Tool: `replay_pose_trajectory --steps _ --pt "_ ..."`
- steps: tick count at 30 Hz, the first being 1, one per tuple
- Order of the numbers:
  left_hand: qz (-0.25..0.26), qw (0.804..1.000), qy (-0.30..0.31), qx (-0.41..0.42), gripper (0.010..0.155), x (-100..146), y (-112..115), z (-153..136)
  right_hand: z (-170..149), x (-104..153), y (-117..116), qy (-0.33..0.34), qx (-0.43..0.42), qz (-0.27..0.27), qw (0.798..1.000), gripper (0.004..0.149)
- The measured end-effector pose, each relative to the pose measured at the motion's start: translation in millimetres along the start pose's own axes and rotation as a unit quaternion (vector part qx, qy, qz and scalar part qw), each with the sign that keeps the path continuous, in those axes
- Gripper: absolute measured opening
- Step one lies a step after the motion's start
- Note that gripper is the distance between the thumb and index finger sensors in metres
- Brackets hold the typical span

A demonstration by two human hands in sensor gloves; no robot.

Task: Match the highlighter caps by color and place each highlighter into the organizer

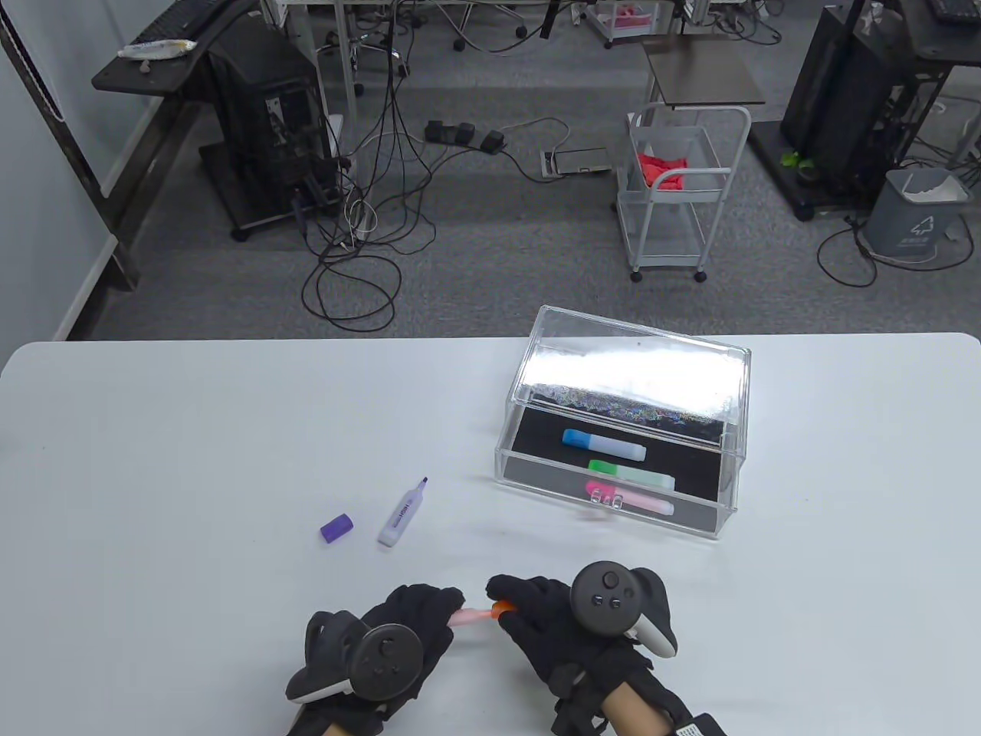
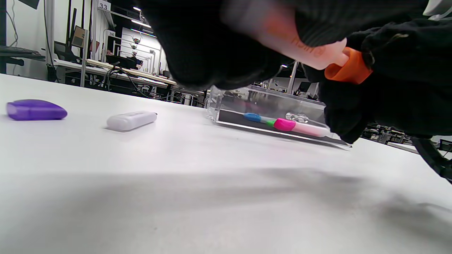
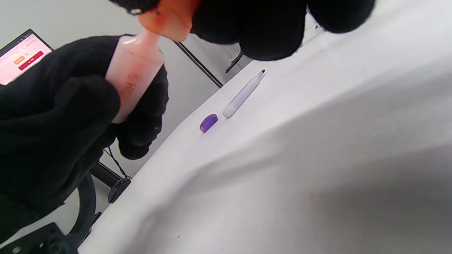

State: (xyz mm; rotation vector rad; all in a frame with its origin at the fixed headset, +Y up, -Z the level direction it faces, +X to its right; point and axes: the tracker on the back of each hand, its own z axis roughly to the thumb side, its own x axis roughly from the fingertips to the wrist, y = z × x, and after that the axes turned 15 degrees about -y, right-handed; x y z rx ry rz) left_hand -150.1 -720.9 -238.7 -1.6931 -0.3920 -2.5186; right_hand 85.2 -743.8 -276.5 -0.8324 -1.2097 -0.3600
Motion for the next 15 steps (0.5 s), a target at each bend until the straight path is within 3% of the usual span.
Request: replay_pose_trajectory --steps 4,15 --pt "-0.009 1.000 0.010 0.000 0.058 -0.2 0.6 5.1 5.7 1.0 -6.5 0.018 -0.018 0.016 1.000 0.058" --pt "-0.002 0.999 0.019 0.045 0.059 3.6 -2.8 11.0 21.4 8.3 -14.0 0.048 0.006 -0.033 0.998 0.059"
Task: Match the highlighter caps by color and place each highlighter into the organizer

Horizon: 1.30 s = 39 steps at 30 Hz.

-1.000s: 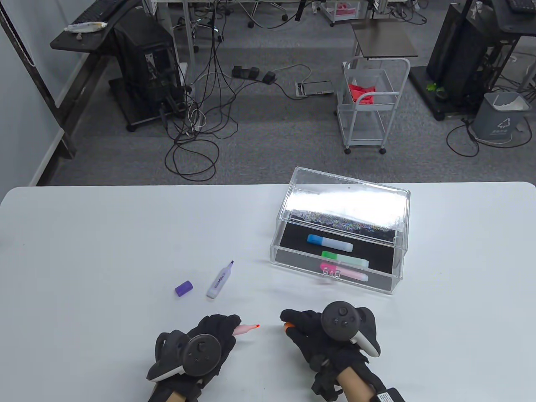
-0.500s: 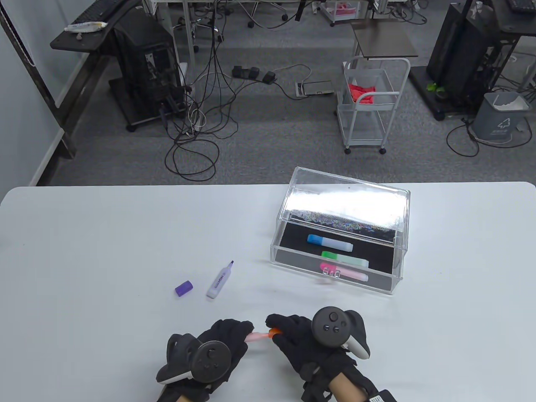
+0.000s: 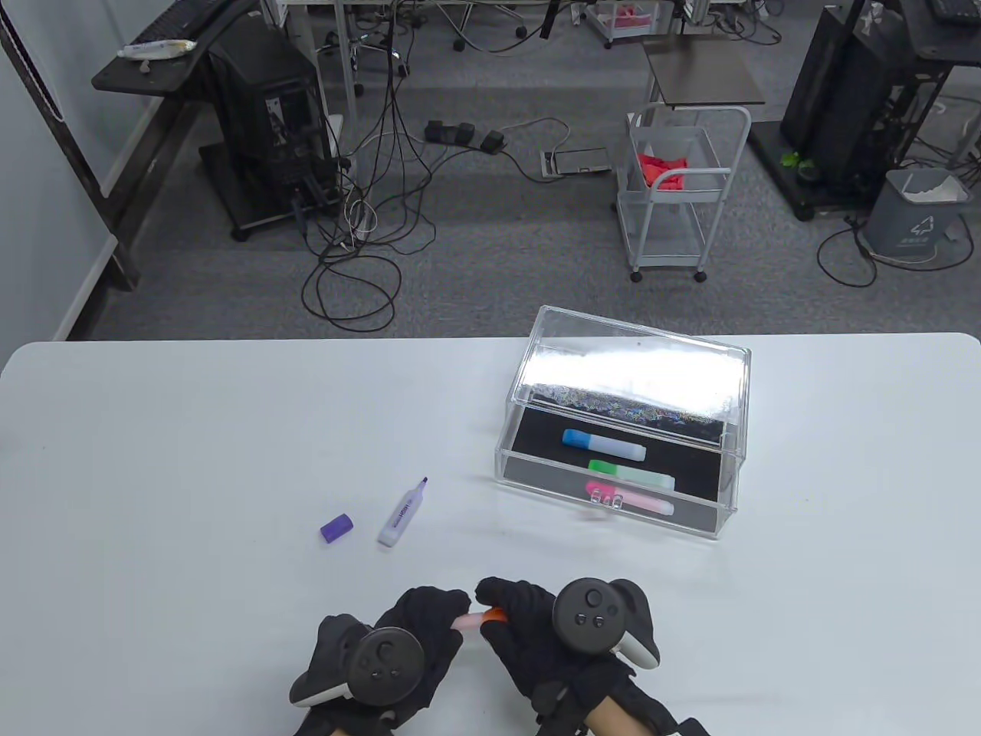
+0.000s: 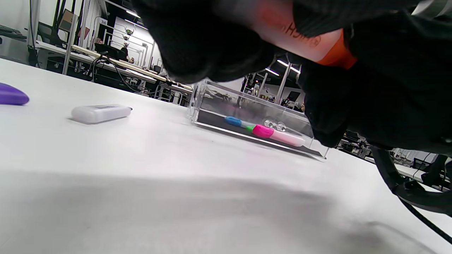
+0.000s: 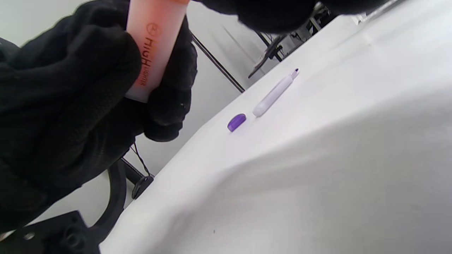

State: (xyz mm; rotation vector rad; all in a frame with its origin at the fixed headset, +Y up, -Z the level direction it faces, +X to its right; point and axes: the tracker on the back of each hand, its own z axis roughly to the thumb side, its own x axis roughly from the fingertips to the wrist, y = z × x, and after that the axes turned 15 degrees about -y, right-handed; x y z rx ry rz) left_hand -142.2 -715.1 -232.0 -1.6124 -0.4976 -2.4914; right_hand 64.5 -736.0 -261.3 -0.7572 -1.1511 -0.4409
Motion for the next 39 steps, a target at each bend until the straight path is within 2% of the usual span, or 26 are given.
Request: replay_pose_trajectory --steps 9,13,15,18,21,24,29,31,35,39 --pt "0.007 1.000 0.003 -0.028 0.058 2.9 -3.6 6.6 5.0 3.2 -2.7 0.028 0.014 -0.010 0.999 0.056" --pt "-0.001 1.000 0.003 -0.020 0.058 4.3 -4.4 3.3 8.7 4.1 -3.6 0.041 0.034 0.002 0.999 0.056" --pt "-0.001 1.000 0.001 -0.007 0.058 3.6 -3.8 0.3 9.3 4.6 -2.0 0.041 0.048 -0.015 0.998 0.058" --pt "-0.009 1.000 -0.022 -0.003 0.059 0.0 -0.2 -2.0 11.6 5.7 1.2 0.030 0.090 -0.052 0.994 0.066" --pt "-0.016 0.998 -0.038 -0.038 0.060 -2.2 4.0 -3.0 17.1 11.6 3.2 0.046 0.170 -0.093 0.980 0.072" --pt "-0.019 0.999 -0.036 -0.030 0.060 -2.4 4.3 -3.4 19.2 14.0 5.2 0.063 0.218 -0.099 0.969 0.072" --pt "-0.010 0.998 -0.048 -0.036 0.059 -3.5 2.6 -7.4 15.5 16.2 14.3 0.065 0.190 -0.080 0.976 0.074" --pt "-0.013 0.998 -0.060 -0.022 0.059 -4.3 1.8 -15.8 14.1 20.7 19.1 0.071 0.179 -0.093 0.977 0.076" --pt "-0.019 0.997 -0.068 -0.028 0.060 -4.7 2.5 -18.5 17.8 24.0 16.2 0.071 0.248 -0.121 0.959 0.081" --pt "-0.024 0.997 -0.060 -0.036 0.060 -5.9 5.4 -8.6 29.0 23.8 2.3 0.076 0.326 -0.145 0.931 0.083"
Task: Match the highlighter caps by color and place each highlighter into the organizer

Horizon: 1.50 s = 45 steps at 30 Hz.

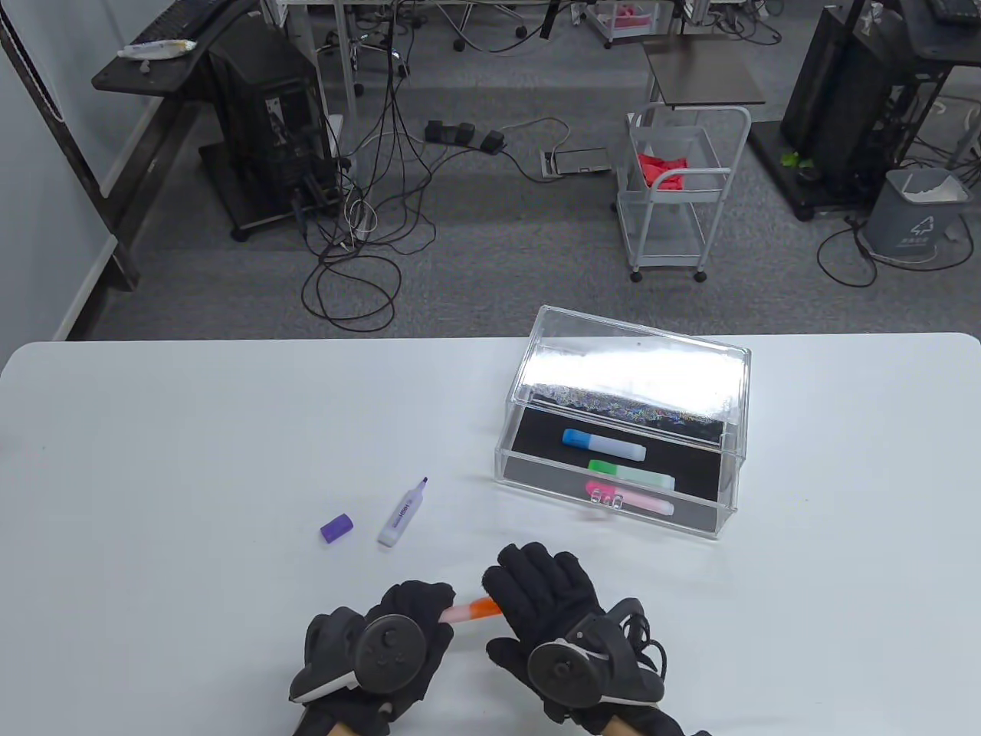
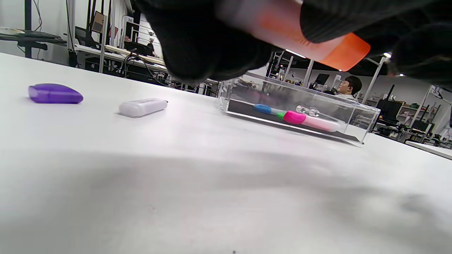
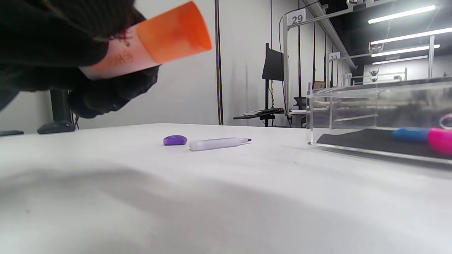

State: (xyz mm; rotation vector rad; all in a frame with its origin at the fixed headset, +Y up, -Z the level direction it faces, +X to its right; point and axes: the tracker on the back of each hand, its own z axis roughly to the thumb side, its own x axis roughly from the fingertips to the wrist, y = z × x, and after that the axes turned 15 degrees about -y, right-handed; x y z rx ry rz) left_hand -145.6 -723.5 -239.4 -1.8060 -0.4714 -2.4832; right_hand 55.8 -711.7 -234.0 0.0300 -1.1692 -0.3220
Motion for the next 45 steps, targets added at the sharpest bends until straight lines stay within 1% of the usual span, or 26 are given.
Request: replay_pose_trajectory --steps 5,10,13,16,19,22,25,29,31,33,36,38,41,45 --pt "-0.005 1.000 0.006 -0.003 0.061 -1.0 3.6 8.8 17.8 -0.4 -8.3 0.000 0.083 -0.013 0.996 0.085" --pt "-0.009 1.000 0.012 0.012 0.061 -1.7 5.6 13.0 25.2 -2.3 -15.3 -0.017 0.099 -0.015 0.995 0.084" --pt "-0.013 0.999 0.022 0.030 0.061 -2.0 7.1 14.6 28.4 -3.0 -18.3 -0.023 0.112 -0.020 0.993 0.080" --pt "-0.008 0.999 0.022 0.039 0.062 -2.8 7.0 13.4 30.6 -3.9 -19.9 -0.038 0.132 -0.039 0.990 0.076" --pt "-0.007 0.998 0.021 0.051 0.062 -2.8 6.2 11.8 32.6 -5.0 -21.5 -0.052 0.136 -0.042 0.988 0.072" --pt "-0.003 0.999 0.017 0.049 0.063 -2.1 6.1 11.0 33.2 -6.0 -23.0 -0.061 0.143 -0.033 0.987 0.067" --pt "0.006 0.999 0.011 0.047 0.066 -1.5 5.3 9.2 30.7 -6.9 -26.7 -0.069 0.154 -0.016 0.985 0.058" --pt "0.011 0.998 -0.009 0.054 0.073 -0.7 4.6 -1.8 22.2 -8.8 -30.4 -0.084 0.160 0.003 0.983 0.051" --pt "0.022 0.999 -0.026 0.036 0.077 0.6 3.2 -8.5 19.4 -9.3 -30.7 -0.087 0.164 0.006 0.983 0.050" --pt "0.032 0.998 -0.052 0.000 0.080 2.1 1.1 -16.6 15.6 -10.1 -30.3 -0.089 0.167 0.012 0.982 0.050" --pt "0.033 0.995 -0.085 -0.042 0.082 2.8 -2.5 -29.5 7.7 -12.9 -28.0 -0.094 0.173 0.021 0.980 0.050" --pt "0.038 0.992 -0.107 -0.050 0.083 3.0 -5.1 -39.4 -0.2 -17.6 -22.1 -0.099 0.192 0.025 0.976 0.050" --pt "0.035 0.989 -0.140 -0.044 0.086 4.7 -8.3 -54.6 -18.4 -31.3 -6.5 -0.121 0.191 0.023 0.974 0.051" --pt "0.024 0.981 -0.186 -0.042 0.087 7.5 -9.6 -75.7 -49.5 -57.5 18.8 -0.170 0.189 0.015 0.967 0.052"
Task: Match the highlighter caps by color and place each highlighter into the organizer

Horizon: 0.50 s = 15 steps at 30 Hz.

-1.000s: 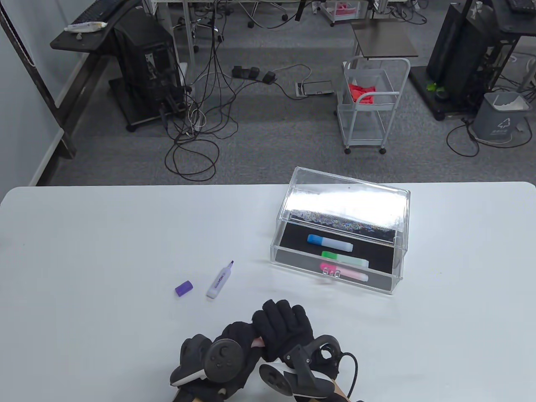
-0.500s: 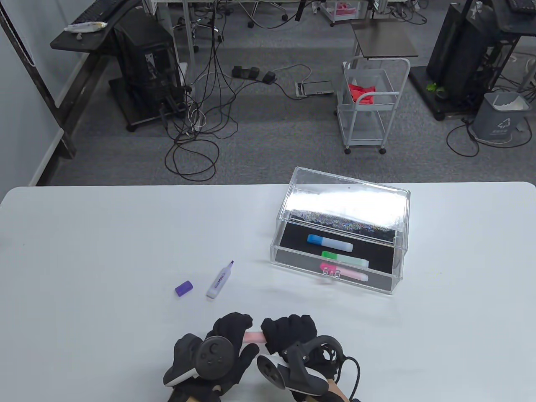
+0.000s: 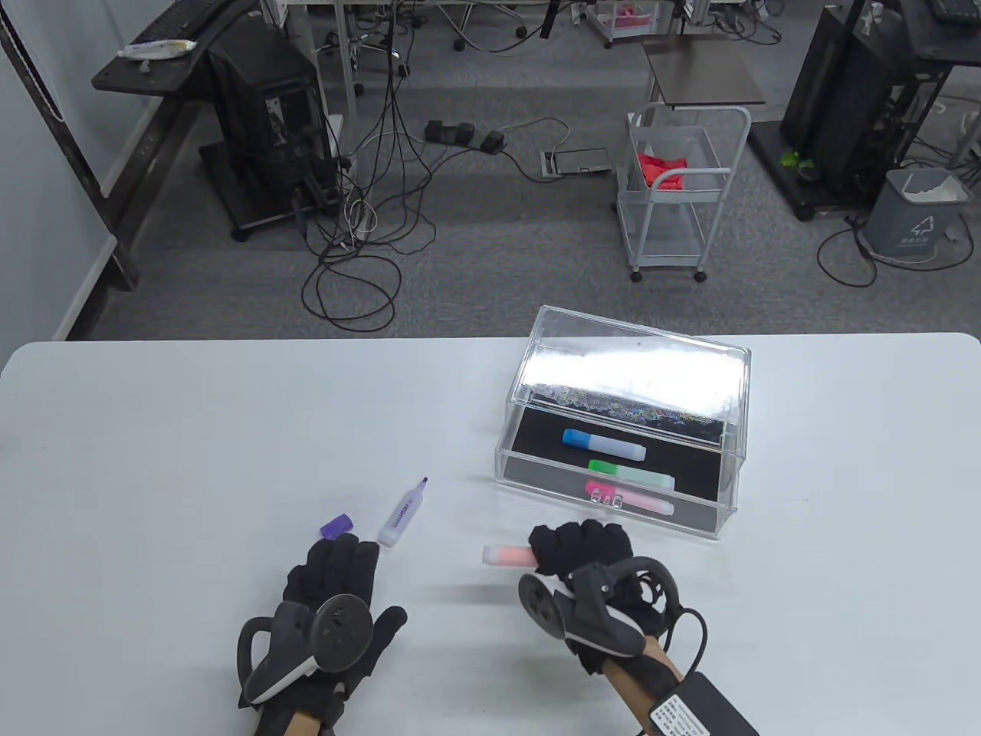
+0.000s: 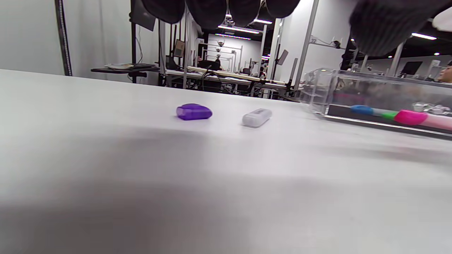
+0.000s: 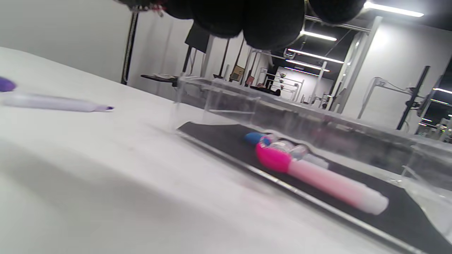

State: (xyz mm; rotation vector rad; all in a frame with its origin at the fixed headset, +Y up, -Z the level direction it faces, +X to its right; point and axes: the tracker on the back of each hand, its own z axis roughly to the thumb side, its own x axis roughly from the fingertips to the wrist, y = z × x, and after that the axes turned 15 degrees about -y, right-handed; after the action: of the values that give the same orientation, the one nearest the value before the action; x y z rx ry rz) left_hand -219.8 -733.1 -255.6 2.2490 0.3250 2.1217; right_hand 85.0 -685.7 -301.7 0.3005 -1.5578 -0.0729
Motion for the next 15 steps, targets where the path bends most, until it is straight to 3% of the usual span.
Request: replay_pose_trajectory --steps 6,10,15 --pt "-0.019 0.998 -0.052 0.021 0.087 -6.2 1.7 -25.9 -41.4 -54.4 3.0 -0.080 0.024 0.015 0.996 0.053" --pt "-0.018 0.997 -0.068 0.030 0.087 -6.6 0.4 -35.5 -67.4 -86.9 -14.3 -0.145 0.029 0.062 0.987 0.053" --pt "-0.022 0.997 -0.073 0.031 0.088 -7.7 0.8 -37.8 -78.8 -102.5 -38.9 -0.175 0.024 0.102 0.979 0.054"
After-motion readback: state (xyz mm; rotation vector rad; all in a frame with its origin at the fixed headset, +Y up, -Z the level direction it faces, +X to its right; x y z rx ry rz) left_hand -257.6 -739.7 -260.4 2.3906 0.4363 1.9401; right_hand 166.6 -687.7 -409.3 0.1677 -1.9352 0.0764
